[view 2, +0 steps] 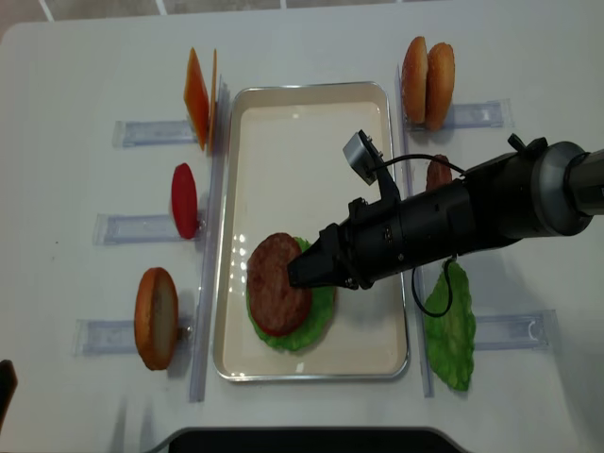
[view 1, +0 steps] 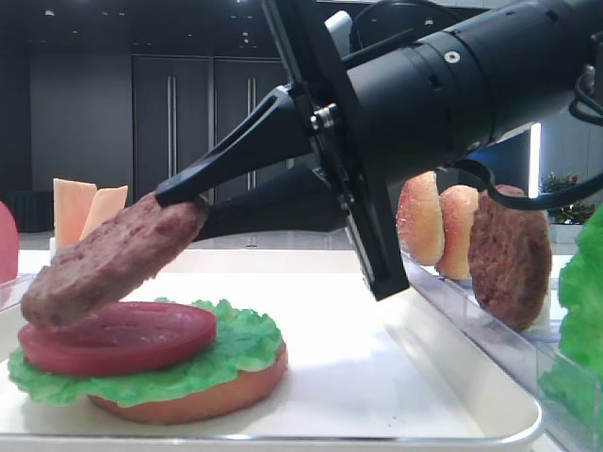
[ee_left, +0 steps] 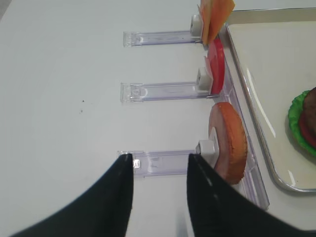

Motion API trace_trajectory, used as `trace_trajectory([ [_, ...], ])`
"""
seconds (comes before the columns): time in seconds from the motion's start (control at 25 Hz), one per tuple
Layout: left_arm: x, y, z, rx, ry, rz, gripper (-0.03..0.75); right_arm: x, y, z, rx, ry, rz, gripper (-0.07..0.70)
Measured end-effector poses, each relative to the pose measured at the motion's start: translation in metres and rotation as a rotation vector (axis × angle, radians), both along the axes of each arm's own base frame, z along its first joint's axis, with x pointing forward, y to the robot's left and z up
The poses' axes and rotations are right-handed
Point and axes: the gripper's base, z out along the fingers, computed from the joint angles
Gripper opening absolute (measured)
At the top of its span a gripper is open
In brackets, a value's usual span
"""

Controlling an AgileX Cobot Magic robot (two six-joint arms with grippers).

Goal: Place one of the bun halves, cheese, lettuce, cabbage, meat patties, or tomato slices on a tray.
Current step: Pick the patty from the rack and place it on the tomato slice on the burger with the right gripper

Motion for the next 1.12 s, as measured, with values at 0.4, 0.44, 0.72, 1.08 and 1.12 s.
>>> trace_trajectory([
  [0.4,0.0,0.0,0.0,0.0,0.0,0.0,0.282,0.0,0.0,0.0,0.0,-0.001,0.0,0.232],
  [0.44,0.0,0.0,0.0,0.0,0.0,0.0,0.282,0.0,0.0,0.0,0.0,-0.002,0.0,0.259],
  [0.72,0.0,0.0,0.0,0.0,0.0,0.0,0.282,0.002,-0.001,-0.003,-0.03,-0.025,-0.014,0.333],
  [1.08,0.0,0.0,0.0,0.0,0.0,0.0,0.282,0.006,-0.007,0.01,-0.124,-0.137,-0.05,0.34],
  [1.12,0.0,0.0,0.0,0.0,0.0,0.0,0.282,0.006,-0.008,0.012,-0.134,-0.151,-0.055,0.34],
])
